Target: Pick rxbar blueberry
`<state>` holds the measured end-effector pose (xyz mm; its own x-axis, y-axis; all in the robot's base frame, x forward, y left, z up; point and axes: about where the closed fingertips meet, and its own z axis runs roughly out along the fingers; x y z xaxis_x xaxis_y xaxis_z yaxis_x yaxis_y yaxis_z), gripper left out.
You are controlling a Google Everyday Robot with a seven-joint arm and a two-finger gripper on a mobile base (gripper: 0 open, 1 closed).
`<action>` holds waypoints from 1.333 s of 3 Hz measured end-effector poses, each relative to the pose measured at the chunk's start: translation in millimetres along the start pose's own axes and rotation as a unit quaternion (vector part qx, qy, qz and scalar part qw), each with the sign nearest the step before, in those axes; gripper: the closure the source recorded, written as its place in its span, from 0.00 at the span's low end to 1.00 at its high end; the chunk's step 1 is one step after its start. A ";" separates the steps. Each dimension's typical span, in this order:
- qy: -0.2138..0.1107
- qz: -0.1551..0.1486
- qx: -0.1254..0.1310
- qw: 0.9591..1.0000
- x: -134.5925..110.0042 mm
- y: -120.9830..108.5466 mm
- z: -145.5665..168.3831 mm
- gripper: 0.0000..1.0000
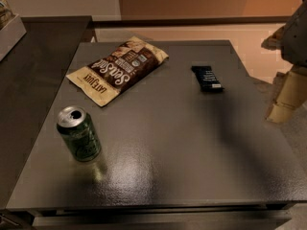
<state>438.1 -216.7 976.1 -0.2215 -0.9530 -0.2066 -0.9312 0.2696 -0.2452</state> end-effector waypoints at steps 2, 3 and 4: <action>-0.001 0.005 -0.002 1.000 -2.6 -3.3 2.0 0.00; -0.004 0.045 -0.001 0.999 -9.6 -19.4 20.9 0.00; -0.008 0.115 0.002 0.993 -15.6 -42.3 43.7 0.00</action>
Offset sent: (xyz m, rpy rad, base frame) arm 0.0087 0.0028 -0.0071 0.0101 0.0366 -0.0168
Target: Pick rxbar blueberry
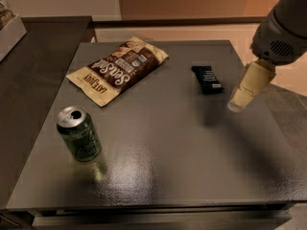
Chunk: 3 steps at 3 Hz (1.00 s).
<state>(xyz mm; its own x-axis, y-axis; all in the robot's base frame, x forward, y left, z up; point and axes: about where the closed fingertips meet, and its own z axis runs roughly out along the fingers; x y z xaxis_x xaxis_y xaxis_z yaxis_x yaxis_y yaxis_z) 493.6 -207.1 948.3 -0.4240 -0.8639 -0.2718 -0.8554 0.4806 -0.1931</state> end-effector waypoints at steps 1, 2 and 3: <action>0.011 0.067 0.015 0.998 -8.9 -24.2 21.3 0.00; 0.038 0.155 0.025 0.987 -21.3 -54.9 48.8 0.00; 0.050 0.212 0.021 0.976 -30.3 -71.0 67.4 0.00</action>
Offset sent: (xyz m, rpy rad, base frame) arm 0.1013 -0.0002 -0.0423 0.0014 0.0705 -0.4750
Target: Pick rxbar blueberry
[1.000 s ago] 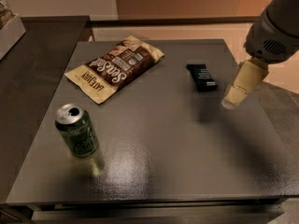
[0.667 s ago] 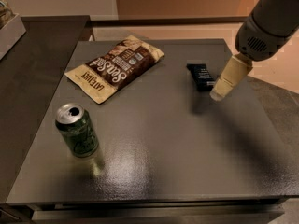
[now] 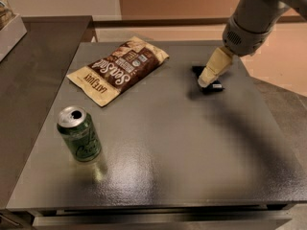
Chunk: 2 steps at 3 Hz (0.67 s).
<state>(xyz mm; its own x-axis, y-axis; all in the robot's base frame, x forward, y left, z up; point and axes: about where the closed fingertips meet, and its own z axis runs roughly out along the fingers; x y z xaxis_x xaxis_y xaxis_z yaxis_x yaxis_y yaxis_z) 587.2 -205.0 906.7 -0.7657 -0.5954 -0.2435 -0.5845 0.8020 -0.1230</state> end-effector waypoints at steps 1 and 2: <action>0.008 0.059 -0.016 0.998 -14.2 -2.2 19.4 0.00; 0.025 0.106 -0.030 0.994 -24.1 -1.0 39.9 0.00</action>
Offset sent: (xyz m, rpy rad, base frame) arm 0.0418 0.0244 -0.0488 0.1038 0.1479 -0.2996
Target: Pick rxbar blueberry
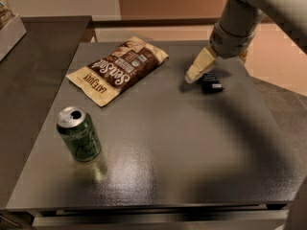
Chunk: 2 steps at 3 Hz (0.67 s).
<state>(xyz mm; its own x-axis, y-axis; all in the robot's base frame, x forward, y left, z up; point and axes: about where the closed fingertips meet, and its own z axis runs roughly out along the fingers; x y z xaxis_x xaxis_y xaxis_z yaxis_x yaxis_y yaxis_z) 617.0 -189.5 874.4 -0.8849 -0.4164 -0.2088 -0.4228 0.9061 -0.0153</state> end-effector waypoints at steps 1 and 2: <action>0.016 0.030 -0.008 0.999 -5.0 1.3 16.5 0.00; 0.029 0.048 -0.014 0.998 -7.4 2.4 31.0 0.00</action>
Offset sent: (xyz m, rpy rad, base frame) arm 0.0132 0.0090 -0.0422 0.0234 0.1164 -0.1324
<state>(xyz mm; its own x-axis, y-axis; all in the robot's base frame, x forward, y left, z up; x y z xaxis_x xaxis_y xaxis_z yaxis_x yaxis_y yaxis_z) 628.6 -181.8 845.6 -0.9314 -0.3314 -0.1505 -0.3394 0.9402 0.0302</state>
